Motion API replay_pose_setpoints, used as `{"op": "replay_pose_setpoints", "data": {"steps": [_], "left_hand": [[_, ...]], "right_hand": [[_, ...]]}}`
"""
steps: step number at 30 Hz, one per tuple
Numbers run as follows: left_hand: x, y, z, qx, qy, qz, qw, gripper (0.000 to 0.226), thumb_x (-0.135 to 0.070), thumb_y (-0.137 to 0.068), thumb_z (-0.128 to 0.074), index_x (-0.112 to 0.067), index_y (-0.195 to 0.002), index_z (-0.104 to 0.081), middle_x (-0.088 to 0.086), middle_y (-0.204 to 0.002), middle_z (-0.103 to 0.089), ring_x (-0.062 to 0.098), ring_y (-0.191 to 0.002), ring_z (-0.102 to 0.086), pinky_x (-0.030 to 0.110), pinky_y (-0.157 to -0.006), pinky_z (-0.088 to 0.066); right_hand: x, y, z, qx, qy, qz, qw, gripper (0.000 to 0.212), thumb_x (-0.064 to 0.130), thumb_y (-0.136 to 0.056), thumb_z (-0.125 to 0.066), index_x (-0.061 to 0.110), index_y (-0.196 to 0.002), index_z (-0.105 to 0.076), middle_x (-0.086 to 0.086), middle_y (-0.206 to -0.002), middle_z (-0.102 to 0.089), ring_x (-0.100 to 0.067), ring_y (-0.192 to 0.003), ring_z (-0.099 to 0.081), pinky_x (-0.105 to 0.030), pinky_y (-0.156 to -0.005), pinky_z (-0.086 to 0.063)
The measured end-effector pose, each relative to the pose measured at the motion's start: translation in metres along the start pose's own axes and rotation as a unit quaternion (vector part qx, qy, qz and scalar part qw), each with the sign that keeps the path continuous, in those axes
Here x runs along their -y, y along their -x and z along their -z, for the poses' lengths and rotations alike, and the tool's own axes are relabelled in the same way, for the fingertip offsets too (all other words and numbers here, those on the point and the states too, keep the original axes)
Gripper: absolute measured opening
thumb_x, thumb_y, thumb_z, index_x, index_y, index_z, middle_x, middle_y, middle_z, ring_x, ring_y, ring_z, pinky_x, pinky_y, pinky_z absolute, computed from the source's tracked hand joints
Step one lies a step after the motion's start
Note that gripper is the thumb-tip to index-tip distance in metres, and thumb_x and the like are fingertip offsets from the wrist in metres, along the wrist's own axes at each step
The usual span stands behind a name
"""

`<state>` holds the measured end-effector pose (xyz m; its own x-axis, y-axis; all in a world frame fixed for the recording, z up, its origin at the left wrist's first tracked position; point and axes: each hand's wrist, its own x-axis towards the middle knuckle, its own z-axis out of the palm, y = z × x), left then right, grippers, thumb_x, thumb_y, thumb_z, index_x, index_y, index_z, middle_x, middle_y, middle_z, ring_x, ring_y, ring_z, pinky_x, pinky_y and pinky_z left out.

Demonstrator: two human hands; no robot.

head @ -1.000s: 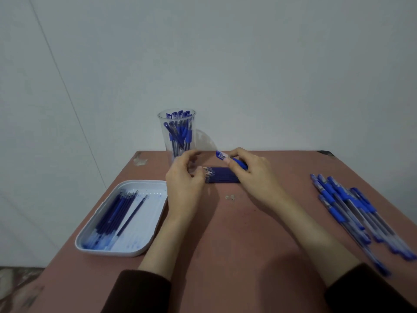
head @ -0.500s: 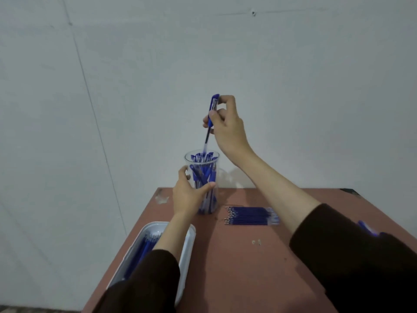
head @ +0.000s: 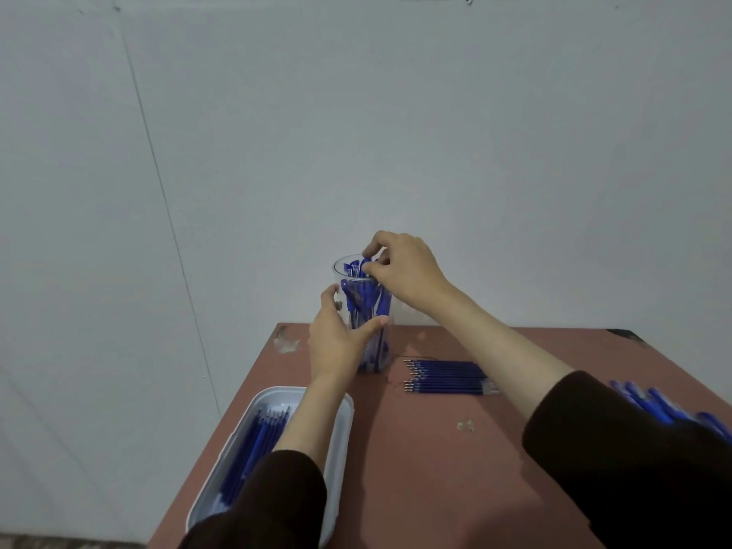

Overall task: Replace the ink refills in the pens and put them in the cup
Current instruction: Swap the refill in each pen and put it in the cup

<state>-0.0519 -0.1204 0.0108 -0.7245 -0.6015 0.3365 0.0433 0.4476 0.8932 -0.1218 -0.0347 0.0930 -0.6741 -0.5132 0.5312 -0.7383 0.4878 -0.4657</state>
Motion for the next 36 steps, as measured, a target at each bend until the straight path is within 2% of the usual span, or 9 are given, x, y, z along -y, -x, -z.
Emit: {"op": "replay_pose_setpoints", "data": {"steps": [3,6,9,12,16,19,24,32,36], "left_hand": [[0.000,0.001,-0.001,0.000,-0.002,0.003,1.000,0.090,-0.036,-0.069,-0.082,-0.016,-0.142,-0.033,0.013,-0.137,-0.052,0.026,-0.124,-0.051,0.033,-0.097,-0.042],[-0.005,0.003,-0.003,0.003,0.004,0.012,1.000,0.090,-0.034,-0.071,-0.080,-0.015,-0.144,-0.031,0.013,-0.138,-0.051,0.027,-0.125,-0.050,0.033,-0.097,-0.041],[-0.009,0.005,-0.005,0.013,-0.002,0.028,1.000,0.095,-0.032,-0.075,-0.078,-0.013,-0.149,-0.023,0.013,-0.141,-0.048,0.028,-0.128,-0.047,0.034,-0.099,-0.040],[-0.013,0.013,-0.008,0.005,-0.008,0.049,0.999,0.108,-0.031,-0.074,-0.080,-0.013,-0.152,-0.008,0.017,-0.150,-0.034,0.033,-0.135,-0.037,0.040,-0.106,-0.034],[-0.027,0.052,-0.020,-0.083,-0.028,-0.023,0.996,0.095,-0.019,-0.072,-0.081,-0.009,-0.148,-0.024,0.017,-0.145,-0.034,0.031,-0.135,-0.032,0.039,-0.110,-0.029],[-0.037,0.088,-0.042,-0.074,-0.005,-0.098,0.992,0.072,-0.010,-0.073,-0.077,-0.011,-0.137,-0.043,0.010,-0.130,-0.047,0.027,-0.120,-0.047,0.040,-0.102,-0.039],[-0.052,0.137,-0.090,0.065,0.045,-0.125,0.989,0.044,-0.011,-0.081,-0.070,-0.025,-0.119,-0.054,-0.003,-0.114,-0.055,0.013,-0.100,-0.057,0.037,-0.089,-0.049],[-0.067,0.173,-0.137,0.154,0.053,-0.127,0.978,0.040,-0.005,-0.085,-0.061,-0.023,-0.119,-0.056,-0.007,-0.115,-0.052,-0.006,-0.088,-0.056,0.030,-0.089,-0.047],[-0.069,0.176,-0.143,0.165,0.047,-0.139,0.975,0.041,-0.005,-0.085,-0.060,-0.027,-0.120,-0.055,-0.007,-0.116,-0.052,-0.009,-0.086,-0.056,0.029,-0.087,-0.048]], "right_hand": [[-0.002,-0.001,0.003,0.020,0.011,0.022,0.999,0.014,0.020,-0.092,-0.058,0.014,-0.081,-0.065,0.011,-0.068,-0.052,-0.018,-0.090,-0.048,-0.040,-0.093,-0.041],[-0.003,0.001,0.005,0.029,0.086,0.052,0.995,0.033,0.030,-0.100,-0.045,0.010,-0.083,-0.065,0.011,-0.068,-0.045,-0.016,-0.094,-0.034,-0.036,-0.090,-0.030],[-0.003,0.009,0.010,0.024,0.138,0.064,0.988,0.040,0.037,-0.101,-0.037,0.013,-0.103,-0.069,0.001,-0.093,-0.053,-0.021,-0.107,-0.037,-0.034,-0.088,-0.025],[-0.008,0.023,0.018,0.020,0.141,0.063,0.988,0.042,0.043,-0.100,-0.036,0.024,-0.132,-0.055,-0.002,-0.121,-0.052,-0.020,-0.119,-0.034,-0.034,-0.094,-0.025],[-0.025,0.058,0.041,0.014,0.096,0.040,0.994,0.040,0.042,-0.099,-0.040,0.025,-0.133,-0.052,-0.003,-0.125,-0.052,-0.019,-0.120,-0.034,-0.033,-0.098,-0.026],[-0.049,0.092,0.061,0.037,0.103,-0.008,0.994,0.038,0.040,-0.098,-0.044,0.024,-0.130,-0.054,-0.004,-0.123,-0.054,-0.019,-0.120,-0.037,-0.033,-0.099,-0.031],[-0.100,0.146,0.107,0.066,0.140,-0.148,0.977,0.035,0.027,-0.093,-0.051,0.017,-0.127,-0.055,-0.009,-0.117,-0.061,-0.027,-0.117,-0.048,-0.033,-0.092,-0.040],[-0.161,0.196,0.180,0.146,0.282,-0.340,0.885,0.028,0.021,-0.087,-0.051,0.008,-0.110,-0.060,-0.009,-0.111,-0.062,-0.027,-0.097,-0.060,-0.032,-0.079,-0.048],[-0.175,0.207,0.190,0.177,0.283,-0.389,0.858,0.011,0.017,-0.085,-0.052,0.008,-0.088,-0.058,-0.004,-0.079,-0.056,-0.025,-0.076,-0.057,-0.029,-0.068,-0.045]]}}
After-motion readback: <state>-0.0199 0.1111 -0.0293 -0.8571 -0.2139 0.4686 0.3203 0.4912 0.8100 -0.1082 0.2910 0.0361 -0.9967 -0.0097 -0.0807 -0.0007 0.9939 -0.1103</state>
